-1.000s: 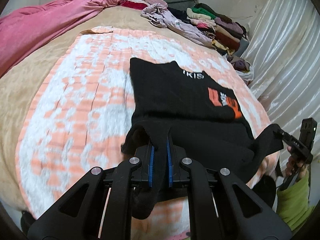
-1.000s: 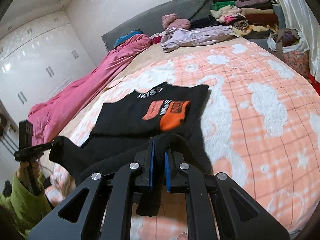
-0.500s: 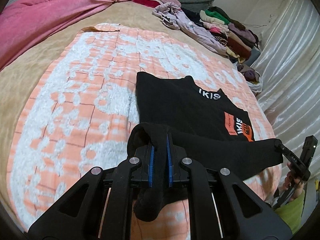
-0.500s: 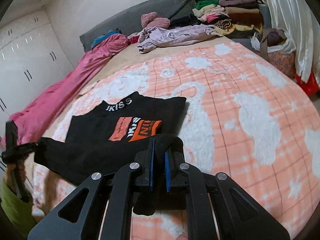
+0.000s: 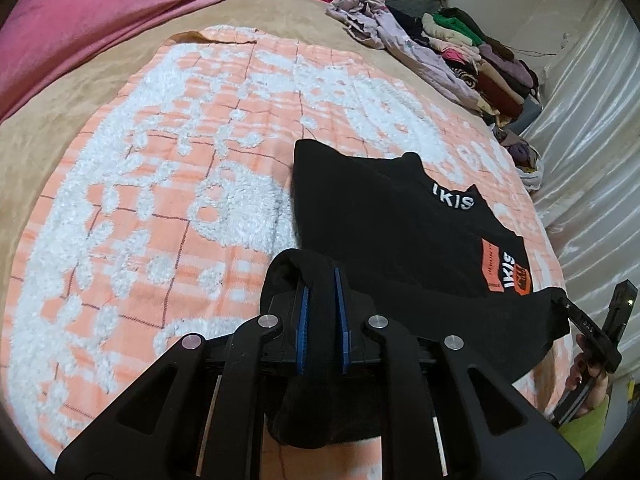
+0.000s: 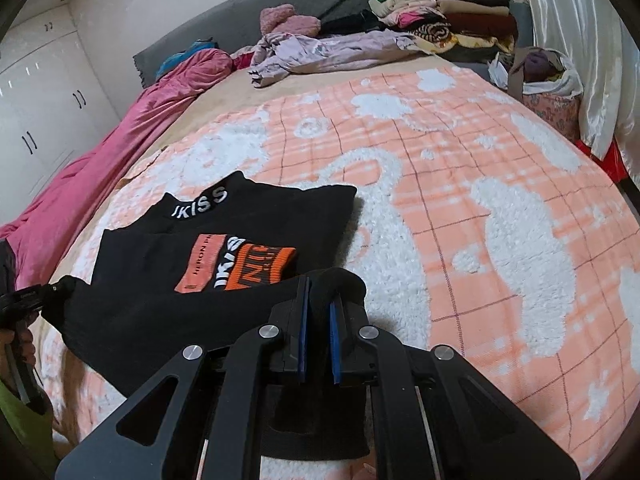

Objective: Fold small clothes
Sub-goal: 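Lift the hem with both tools and fold it toward the collar, then lay the hem down and open both tools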

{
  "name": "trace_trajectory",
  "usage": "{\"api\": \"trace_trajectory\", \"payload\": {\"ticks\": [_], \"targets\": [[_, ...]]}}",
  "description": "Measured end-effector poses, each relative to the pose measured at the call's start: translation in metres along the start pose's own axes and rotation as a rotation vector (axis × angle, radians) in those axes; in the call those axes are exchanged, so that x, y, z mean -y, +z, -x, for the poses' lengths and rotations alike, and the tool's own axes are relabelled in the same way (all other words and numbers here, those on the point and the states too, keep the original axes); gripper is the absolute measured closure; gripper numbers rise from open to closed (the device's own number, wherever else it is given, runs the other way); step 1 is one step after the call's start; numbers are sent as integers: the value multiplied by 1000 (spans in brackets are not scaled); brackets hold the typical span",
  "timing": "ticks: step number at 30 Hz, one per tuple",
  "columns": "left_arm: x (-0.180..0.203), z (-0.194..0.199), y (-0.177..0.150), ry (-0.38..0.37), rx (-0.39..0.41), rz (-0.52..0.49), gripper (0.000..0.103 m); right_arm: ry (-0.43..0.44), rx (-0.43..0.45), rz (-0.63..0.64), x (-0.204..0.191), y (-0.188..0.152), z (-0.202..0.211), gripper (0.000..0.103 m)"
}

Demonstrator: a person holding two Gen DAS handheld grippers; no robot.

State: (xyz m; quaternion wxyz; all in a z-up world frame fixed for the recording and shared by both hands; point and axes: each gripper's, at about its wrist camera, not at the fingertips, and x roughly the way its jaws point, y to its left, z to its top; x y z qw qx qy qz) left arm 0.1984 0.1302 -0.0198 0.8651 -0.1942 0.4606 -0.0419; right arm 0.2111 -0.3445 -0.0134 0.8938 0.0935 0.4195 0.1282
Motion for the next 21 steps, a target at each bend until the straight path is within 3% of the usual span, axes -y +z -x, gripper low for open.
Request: {"api": "trace_trajectory", "payload": {"ticks": [5, 11, 15, 18, 21], "targets": [[0, -6, 0, 11, 5, -5, 96, 5, 5, -30, 3, -2, -5, 92], [1, -8, 0, 10, 6, -15, 93, 32, -1, -30, 1, -5, -7, 71], [3, -6, -2, -20, 19, -24, 77, 62, 9, -34, -1, -8, -1, 56], [4, -4, -4, -20, 25, -29, 75, 49, 32, -56, 4, -10, 7, 43], [5, -1, -5, -24, 30, -25, 73, 45, 55, -79, 10, -11, 18, 40]]}}
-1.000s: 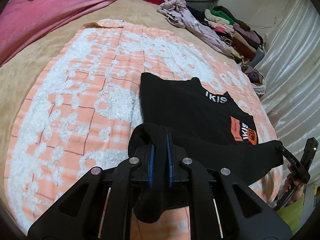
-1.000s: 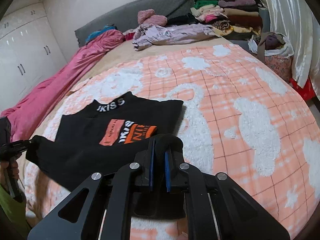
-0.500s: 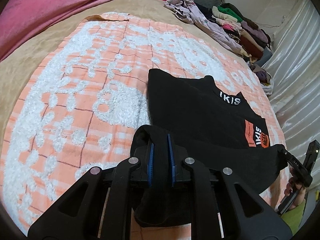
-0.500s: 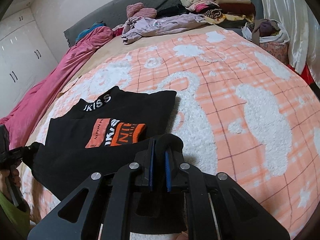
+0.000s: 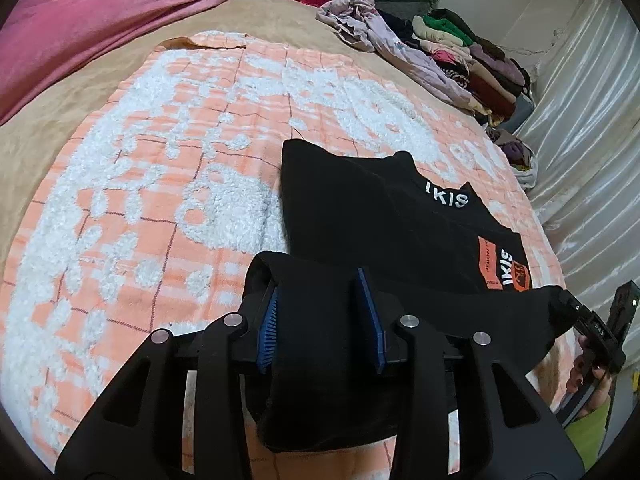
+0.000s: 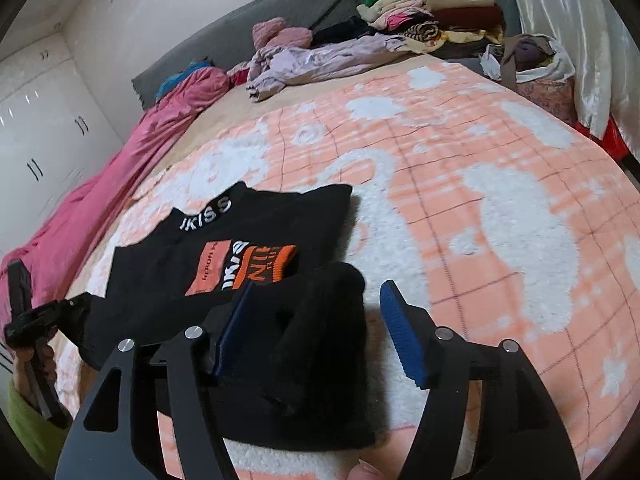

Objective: Fold small clothes
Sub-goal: 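Lay the hem down and open both tools, then grasp the folded edge of the sweatshirt with both tools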

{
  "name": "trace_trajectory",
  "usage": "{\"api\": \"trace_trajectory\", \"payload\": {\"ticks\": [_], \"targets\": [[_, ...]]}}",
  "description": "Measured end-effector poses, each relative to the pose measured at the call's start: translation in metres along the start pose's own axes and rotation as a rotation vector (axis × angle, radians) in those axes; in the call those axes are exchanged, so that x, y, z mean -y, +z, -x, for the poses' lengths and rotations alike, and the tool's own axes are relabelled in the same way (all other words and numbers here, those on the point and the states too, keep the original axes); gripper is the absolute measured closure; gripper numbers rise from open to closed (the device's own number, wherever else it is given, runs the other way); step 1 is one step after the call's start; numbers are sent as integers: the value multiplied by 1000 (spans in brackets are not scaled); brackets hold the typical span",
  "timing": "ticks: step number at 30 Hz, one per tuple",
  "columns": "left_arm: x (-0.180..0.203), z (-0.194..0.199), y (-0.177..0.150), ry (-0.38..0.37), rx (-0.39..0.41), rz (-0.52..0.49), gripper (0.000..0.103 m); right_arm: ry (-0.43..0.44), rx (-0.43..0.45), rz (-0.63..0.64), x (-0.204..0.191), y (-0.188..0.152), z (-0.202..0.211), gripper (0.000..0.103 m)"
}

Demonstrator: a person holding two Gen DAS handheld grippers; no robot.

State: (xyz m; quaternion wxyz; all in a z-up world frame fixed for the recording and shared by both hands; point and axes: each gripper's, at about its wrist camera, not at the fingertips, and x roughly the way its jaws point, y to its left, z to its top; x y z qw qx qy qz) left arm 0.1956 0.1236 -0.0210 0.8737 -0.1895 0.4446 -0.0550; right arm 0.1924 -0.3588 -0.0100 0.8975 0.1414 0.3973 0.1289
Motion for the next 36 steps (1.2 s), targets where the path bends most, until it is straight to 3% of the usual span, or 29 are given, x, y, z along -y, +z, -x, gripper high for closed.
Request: {"api": "trace_trajectory", "payload": {"ticks": [5, 7, 8, 20, 26, 31, 36], "targets": [[6, 16, -3, -14, 31, -19, 64, -35, 52, 57, -8, -8, 26, 36], [8, 22, -4, 37, 54, -39, 47, -39, 66, 92, -15, -12, 34, 33], [9, 26, -4, 63, 68, -52, 43, -40, 73, 114, -20, -15, 39, 32], [19, 79, -34, 91, 135, -129, 41, 27, 26, 205, -58, -49, 49, 26], [22, 83, -71, 66, 92, -144, 41, 45, -7, 212, -64, -65, 48, 26], [23, 63, -100, 14, -9, -143, 42, 53, -31, 209, -66, -74, 44, 26], [26, 39, -97, -21, -45, -103, 58, 36, -44, 176, -58, -73, 39, 26]]}}
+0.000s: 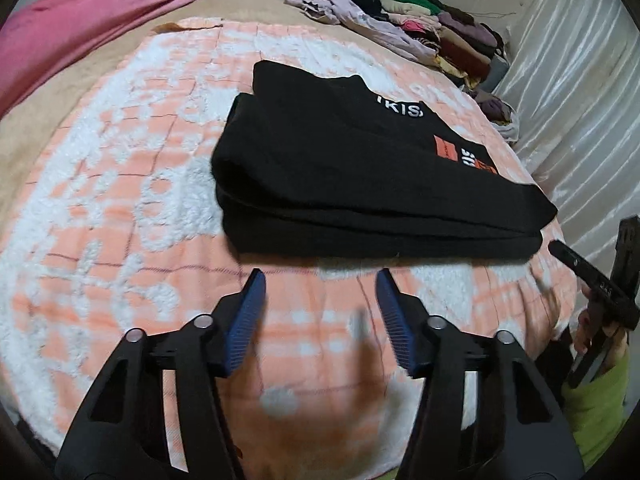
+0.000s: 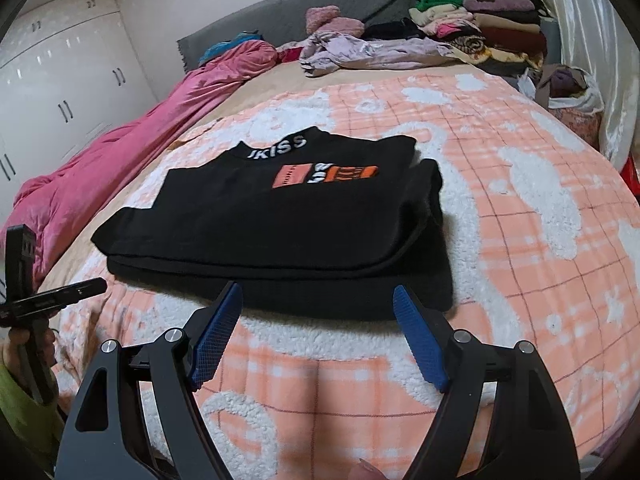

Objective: Fold small clothes
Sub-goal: 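Grasp the folded edge of the sweatshirt with both tools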

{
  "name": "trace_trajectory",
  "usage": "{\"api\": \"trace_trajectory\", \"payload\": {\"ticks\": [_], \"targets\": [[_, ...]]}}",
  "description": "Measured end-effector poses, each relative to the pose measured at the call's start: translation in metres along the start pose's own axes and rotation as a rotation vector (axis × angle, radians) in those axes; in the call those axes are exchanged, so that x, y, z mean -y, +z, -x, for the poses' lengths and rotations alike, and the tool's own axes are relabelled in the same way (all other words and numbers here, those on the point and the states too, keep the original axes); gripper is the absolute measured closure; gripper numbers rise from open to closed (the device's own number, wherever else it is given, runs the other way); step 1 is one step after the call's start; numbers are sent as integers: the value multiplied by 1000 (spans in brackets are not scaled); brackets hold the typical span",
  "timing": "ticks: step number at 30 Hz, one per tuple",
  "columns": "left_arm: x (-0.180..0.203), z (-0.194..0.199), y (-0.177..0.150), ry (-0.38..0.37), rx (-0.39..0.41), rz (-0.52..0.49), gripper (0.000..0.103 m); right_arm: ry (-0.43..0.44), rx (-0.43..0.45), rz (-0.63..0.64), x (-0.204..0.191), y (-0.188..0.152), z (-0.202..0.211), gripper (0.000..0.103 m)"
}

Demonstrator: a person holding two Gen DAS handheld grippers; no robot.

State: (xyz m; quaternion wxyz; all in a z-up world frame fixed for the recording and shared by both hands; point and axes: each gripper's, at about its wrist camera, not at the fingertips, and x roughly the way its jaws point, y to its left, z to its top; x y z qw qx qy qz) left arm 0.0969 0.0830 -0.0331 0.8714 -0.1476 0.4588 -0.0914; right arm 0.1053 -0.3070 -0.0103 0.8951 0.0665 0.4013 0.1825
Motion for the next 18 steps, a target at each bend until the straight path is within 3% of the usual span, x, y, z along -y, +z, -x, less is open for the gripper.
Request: {"api": "trace_trajectory", "payload": {"ticks": [8, 12, 15, 17, 18], "targets": [[-2, -11, 25, -42, 21, 84, 58, -8, -11, -53, 18, 15, -7, 26], [1, -12, 35, -17, 40, 89, 69, -14, -32, -85, 27, 24, -20, 27], [-1, -17, 42, -18, 33, 96, 73, -8, -51, -114, 35, 31, -31, 46], [-5, -25, 48, -24, 9, 117, 74, 8, -68, -126, 40, 36, -39, 71], [-5, -27, 50, -28, 5, 122, 76, 19, -74, -129, 40, 37, -40, 77]]}}
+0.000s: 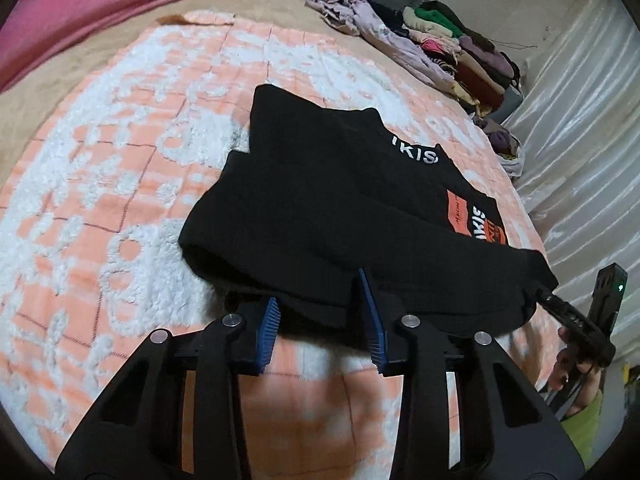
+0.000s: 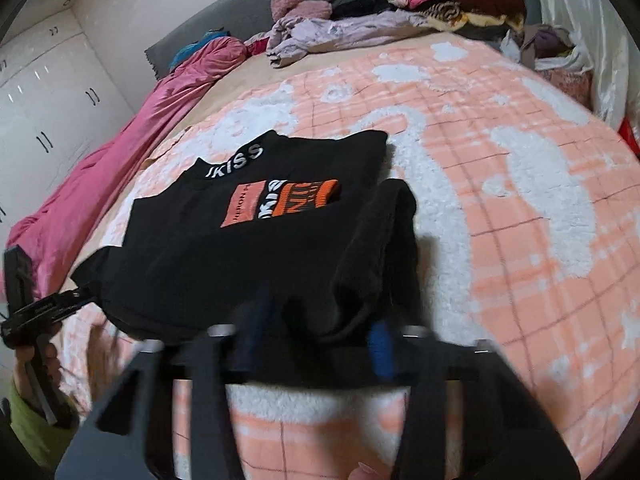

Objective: Fold small clothes
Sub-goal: 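Grasp the folded edge of the sweatshirt with both tools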

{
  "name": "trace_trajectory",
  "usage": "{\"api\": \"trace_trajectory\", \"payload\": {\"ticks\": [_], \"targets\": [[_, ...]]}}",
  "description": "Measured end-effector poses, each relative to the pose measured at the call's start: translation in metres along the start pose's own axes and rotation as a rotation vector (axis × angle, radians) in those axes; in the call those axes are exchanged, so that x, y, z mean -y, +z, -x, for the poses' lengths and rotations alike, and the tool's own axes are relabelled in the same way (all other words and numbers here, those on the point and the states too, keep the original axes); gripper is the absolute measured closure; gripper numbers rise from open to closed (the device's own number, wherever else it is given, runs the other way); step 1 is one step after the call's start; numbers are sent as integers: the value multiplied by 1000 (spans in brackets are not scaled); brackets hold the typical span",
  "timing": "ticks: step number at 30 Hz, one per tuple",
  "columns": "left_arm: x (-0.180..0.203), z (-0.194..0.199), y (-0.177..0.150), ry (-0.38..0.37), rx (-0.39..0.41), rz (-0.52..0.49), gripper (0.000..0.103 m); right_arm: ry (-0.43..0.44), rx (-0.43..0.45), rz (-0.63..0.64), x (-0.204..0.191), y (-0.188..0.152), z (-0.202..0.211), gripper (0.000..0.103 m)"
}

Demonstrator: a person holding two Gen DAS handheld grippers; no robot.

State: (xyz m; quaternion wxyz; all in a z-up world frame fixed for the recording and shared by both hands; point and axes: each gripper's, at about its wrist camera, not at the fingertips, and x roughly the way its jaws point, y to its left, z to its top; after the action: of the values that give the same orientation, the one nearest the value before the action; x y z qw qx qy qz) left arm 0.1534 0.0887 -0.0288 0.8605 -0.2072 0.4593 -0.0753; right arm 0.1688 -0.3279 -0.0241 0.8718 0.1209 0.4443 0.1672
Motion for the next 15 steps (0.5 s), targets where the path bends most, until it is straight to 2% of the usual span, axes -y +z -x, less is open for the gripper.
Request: {"api": "trace_trajectory", "payload": {"ticks": [1, 2, 3, 5, 15], "targets": [[1, -1, 3, 4, 1, -3, 79, 5, -1, 1, 0, 2, -2, 85], [1, -2, 5, 12, 2, -11, 86, 5, 2, 8, -2, 4, -2, 91], [2, -3, 8, 17, 4, -14, 94, 7, 5, 15, -3, 6, -2, 93], [1, -5, 15, -4, 2, 3, 100, 18, 18, 17, -5, 11, -2, 95], [-8, -2, 62, -83, 40, 98, 101, 81, 94, -53, 9, 55, 1, 96]]}}
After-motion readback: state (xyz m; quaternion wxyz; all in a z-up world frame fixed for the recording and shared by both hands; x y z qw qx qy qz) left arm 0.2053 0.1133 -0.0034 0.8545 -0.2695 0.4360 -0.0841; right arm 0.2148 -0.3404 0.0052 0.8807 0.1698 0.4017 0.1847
